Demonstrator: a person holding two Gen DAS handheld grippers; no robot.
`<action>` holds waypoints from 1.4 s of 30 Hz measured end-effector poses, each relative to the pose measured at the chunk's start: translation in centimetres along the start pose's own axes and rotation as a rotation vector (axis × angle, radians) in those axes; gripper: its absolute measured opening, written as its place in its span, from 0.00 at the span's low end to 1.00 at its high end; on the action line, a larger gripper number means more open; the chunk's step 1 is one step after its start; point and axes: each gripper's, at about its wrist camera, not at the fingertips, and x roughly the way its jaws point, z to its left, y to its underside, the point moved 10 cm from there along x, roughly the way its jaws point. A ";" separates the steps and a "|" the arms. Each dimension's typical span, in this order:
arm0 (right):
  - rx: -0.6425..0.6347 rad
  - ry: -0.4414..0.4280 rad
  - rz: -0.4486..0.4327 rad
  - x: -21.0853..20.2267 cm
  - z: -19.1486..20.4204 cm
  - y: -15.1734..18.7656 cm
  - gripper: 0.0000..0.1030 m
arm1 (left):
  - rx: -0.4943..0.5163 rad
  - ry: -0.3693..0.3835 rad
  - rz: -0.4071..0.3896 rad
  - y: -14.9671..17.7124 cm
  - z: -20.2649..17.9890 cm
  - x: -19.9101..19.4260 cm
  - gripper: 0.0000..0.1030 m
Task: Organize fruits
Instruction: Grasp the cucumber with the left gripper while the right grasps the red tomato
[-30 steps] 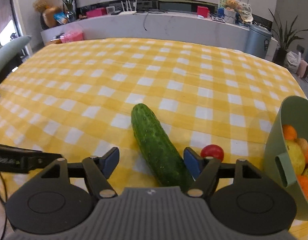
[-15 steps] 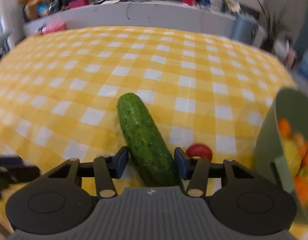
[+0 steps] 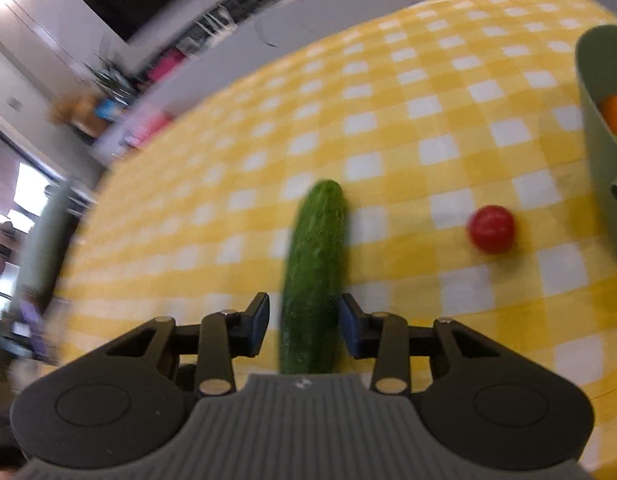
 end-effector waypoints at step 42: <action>-0.170 0.517 -0.084 -0.3 -7.3 -2.4 0.23 | 0.081 -0.061 -0.053 0.3 -1.2 0.3 0.74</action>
